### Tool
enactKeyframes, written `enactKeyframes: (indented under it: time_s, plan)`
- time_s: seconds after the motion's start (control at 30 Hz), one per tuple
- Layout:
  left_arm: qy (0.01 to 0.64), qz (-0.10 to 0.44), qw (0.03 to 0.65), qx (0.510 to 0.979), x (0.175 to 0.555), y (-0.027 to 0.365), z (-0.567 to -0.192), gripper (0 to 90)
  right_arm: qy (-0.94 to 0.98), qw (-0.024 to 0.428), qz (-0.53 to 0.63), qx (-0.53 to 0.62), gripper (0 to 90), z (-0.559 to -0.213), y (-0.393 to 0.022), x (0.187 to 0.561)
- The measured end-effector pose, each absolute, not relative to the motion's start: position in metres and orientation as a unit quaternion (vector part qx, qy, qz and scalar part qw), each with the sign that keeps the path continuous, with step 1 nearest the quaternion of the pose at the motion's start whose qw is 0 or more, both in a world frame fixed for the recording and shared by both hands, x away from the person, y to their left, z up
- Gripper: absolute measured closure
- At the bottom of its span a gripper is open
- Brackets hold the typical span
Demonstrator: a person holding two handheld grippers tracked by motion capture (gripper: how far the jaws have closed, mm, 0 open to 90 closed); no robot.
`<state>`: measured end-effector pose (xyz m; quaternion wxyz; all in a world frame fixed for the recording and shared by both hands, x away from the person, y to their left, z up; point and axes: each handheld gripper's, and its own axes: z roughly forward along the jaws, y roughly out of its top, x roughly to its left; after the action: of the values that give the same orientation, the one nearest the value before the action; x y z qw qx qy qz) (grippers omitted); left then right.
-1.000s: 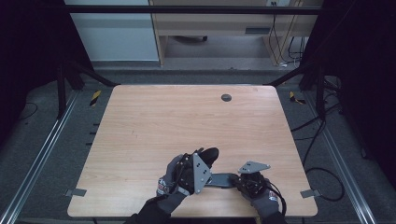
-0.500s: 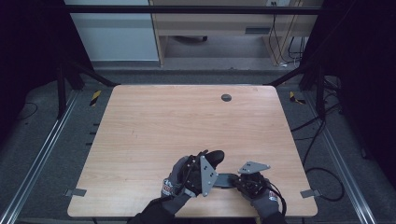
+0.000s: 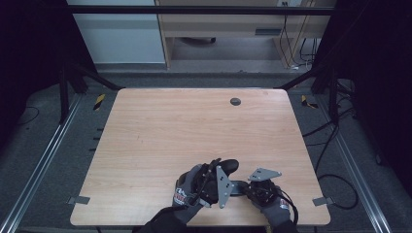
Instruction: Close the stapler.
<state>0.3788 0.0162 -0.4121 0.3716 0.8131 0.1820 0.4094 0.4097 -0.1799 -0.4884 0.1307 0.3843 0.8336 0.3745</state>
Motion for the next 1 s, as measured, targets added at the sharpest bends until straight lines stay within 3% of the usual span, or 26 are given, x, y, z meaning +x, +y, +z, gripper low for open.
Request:
enactKeyframes:
  time_s: [1.0]
  plan:
    - [0.146, 0.432, 0.331, 0.826, 0.377, -0.005, -0.434, 50.7, 0.829, 0.137, 0.380, 0.385, 89.3, -0.490, -0.184, 0.410]
